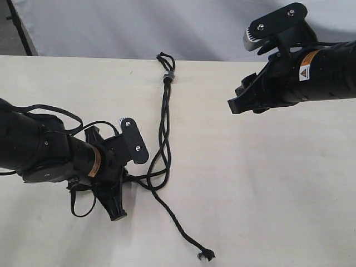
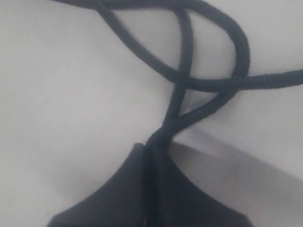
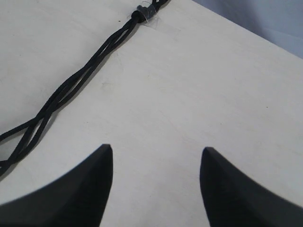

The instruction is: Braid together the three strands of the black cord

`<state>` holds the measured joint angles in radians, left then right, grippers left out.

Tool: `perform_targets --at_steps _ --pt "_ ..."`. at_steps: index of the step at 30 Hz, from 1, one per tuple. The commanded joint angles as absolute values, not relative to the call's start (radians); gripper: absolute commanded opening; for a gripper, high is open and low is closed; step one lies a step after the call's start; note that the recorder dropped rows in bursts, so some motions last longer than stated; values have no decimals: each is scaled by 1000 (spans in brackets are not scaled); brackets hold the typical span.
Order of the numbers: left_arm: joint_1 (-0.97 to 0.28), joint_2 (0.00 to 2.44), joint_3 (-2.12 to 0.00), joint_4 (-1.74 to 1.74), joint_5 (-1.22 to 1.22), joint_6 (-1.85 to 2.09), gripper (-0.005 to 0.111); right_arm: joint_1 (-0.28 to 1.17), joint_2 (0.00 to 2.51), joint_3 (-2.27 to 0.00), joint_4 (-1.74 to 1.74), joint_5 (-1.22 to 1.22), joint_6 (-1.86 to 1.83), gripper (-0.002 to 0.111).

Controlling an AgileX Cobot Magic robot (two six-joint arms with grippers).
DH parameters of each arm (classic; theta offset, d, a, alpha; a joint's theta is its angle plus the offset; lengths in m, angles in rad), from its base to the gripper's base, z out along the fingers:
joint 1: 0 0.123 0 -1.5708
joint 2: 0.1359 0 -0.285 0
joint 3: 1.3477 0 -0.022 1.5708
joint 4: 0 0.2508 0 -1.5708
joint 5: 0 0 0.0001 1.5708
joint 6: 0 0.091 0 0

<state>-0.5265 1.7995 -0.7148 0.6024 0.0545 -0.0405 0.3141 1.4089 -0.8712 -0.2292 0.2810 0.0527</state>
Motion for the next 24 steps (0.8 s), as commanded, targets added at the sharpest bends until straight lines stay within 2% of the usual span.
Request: perform_targets --at_steps 1,4,9,11,17,19,24 --pt "-523 1833 -707 526 103 -53 0 310 1400 -870 -229 272 56 53" --pt "-562 1828 -707 462 199 -53 0 310 1400 -870 -229 265 56 53" --pt "-840 1758 -707 309 356 -22 0 310 1400 -870 -229 261 56 53" --pt "-882 1700 -707 337 356 0 0 310 1400 -870 -229 261 56 53" --pt "-762 1590 -707 435 348 -8 0 310 1400 -870 -226 270 56 53" --pt "-680 1596 -707 440 307 -8 0 310 1400 -870 -224 270 56 53" --pt "-564 1642 -707 440 207 0 0 310 1400 -870 -219 272 56 53"
